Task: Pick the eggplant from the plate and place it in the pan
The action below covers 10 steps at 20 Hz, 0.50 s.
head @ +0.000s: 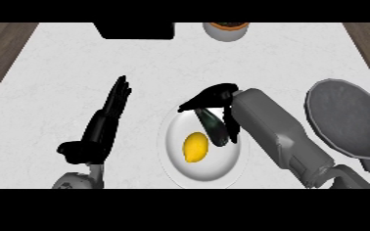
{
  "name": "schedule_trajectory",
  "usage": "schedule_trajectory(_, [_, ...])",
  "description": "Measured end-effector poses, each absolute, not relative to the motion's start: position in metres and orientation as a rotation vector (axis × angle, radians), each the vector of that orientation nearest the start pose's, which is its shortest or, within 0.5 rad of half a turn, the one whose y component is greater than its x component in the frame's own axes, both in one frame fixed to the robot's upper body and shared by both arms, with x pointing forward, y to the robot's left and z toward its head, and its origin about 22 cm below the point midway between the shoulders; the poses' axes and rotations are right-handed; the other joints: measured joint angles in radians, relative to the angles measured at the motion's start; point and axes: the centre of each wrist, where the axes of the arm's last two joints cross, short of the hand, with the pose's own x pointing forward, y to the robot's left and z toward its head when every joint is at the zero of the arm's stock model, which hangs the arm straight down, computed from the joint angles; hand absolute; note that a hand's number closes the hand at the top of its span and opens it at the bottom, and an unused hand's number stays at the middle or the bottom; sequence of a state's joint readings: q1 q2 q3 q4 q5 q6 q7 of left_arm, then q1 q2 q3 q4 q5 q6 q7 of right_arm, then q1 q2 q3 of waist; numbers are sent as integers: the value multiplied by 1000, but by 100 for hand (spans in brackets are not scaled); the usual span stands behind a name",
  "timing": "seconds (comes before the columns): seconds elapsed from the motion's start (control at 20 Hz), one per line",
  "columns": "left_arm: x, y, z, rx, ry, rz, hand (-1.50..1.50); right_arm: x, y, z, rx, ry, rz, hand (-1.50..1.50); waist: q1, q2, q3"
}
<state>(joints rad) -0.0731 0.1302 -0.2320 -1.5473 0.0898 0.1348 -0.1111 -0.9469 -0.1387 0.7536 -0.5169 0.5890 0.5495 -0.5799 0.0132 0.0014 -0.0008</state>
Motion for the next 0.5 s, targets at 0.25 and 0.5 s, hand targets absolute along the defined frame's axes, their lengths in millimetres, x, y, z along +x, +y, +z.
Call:
schedule_trajectory(0.25, [251, 195, 9, -78, -1704, -141, 0, 394, -100, 4, 305, -1082, 2011, -150, -1, -15, -5])
schedule_trajectory(0.5, [251, 197, 2, -79, -1703, -144, 0, 394, -94, 3, 276, -1068, 2108, 150, 1, -22, -7])
